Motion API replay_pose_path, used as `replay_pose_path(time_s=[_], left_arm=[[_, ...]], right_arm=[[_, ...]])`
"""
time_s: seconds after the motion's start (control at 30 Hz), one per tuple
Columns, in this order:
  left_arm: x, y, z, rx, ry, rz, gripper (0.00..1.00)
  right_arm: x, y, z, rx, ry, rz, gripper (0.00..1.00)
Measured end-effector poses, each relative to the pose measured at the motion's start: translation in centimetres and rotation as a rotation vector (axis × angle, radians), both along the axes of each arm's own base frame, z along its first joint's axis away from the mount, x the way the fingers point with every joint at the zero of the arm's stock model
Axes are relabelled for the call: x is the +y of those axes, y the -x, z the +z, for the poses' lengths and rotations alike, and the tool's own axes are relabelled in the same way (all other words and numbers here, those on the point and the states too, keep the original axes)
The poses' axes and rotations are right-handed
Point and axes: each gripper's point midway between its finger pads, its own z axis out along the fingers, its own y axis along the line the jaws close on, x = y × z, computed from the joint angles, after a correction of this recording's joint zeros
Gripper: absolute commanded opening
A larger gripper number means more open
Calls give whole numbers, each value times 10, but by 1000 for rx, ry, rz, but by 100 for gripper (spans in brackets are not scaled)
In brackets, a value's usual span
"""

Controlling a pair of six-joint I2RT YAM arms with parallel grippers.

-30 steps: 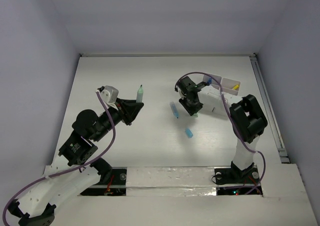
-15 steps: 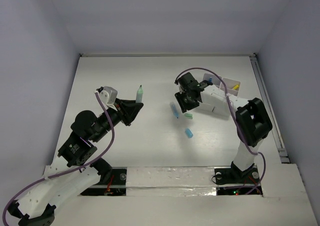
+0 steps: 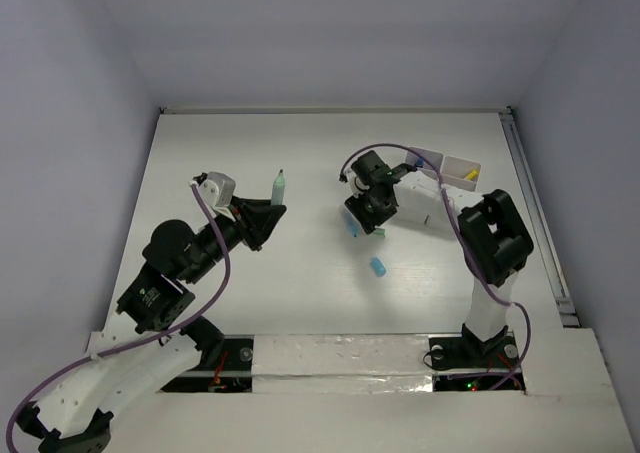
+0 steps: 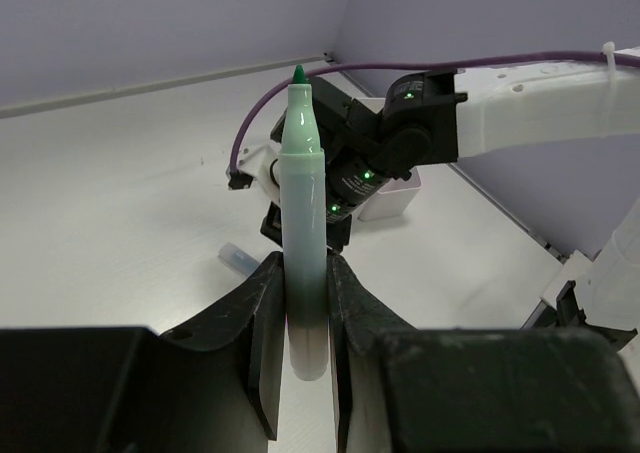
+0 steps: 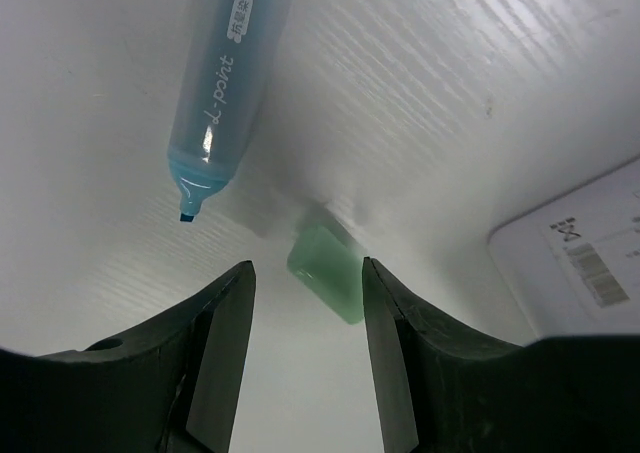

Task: Sort the stationery into containers
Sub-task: Close the pen cap on the pen.

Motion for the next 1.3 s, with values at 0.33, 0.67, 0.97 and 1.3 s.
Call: replay_pose_path(time_s=[0.33, 0.67, 0.97, 1.3], left_arm=[[-1, -2, -2, 5, -5, 0, 0], [0, -2, -2, 5, -5, 3, 0], [-6, -3, -8, 19, -1, -20, 0], [-25, 10, -8, 32, 57, -143, 0]], right_arm=[[-1, 7, -24, 67, 35, 27, 44], [-3, 3, -23, 45, 54, -4, 13], [16, -13, 54, -144, -151, -98, 11], [100, -15, 247, -423, -1011, -81, 10]])
